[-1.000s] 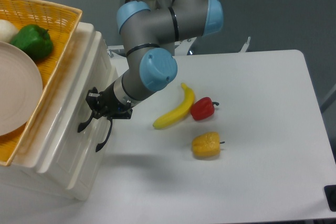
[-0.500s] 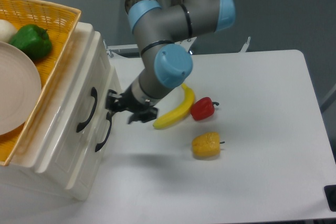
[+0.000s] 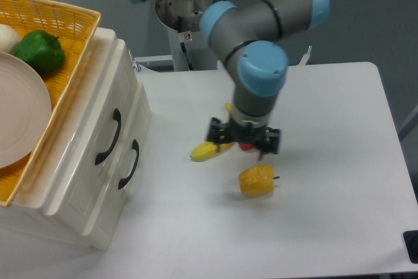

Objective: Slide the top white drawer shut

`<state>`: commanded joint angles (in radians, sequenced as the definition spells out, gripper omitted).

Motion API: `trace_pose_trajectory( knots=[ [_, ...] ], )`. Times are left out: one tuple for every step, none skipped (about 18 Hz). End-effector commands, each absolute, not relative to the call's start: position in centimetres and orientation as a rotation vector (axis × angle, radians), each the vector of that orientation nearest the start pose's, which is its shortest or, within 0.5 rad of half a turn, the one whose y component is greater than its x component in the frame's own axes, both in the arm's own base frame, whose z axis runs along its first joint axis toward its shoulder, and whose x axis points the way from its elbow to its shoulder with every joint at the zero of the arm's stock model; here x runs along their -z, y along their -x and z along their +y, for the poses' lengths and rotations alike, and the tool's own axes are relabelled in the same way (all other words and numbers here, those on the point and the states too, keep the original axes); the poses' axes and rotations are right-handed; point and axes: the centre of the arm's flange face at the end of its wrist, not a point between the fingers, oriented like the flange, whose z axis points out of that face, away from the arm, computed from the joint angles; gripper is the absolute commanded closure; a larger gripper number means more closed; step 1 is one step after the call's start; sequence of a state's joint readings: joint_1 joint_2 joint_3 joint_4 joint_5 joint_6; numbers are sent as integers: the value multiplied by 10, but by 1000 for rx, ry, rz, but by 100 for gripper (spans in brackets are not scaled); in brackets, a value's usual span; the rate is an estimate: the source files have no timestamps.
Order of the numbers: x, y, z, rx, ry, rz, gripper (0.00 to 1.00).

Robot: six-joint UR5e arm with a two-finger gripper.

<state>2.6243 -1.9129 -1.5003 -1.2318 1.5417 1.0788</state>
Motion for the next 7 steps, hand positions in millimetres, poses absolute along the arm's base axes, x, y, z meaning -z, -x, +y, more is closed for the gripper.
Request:
trace_pose_trajectory(
  knots=[
    [-367,489,415,-79,3081,147,0],
    [-367,501,401,-84,3079,226,0],
    [-364,514,386,-81,3078,278,0],
    [-363,524,372,-81,3078,326,0],
    [-361,534,360,-79,3079,361,0],
    [-359,543,346,-77,3082,367,0],
    [-357,552,334,-79,3098,370,0]
  ],
)
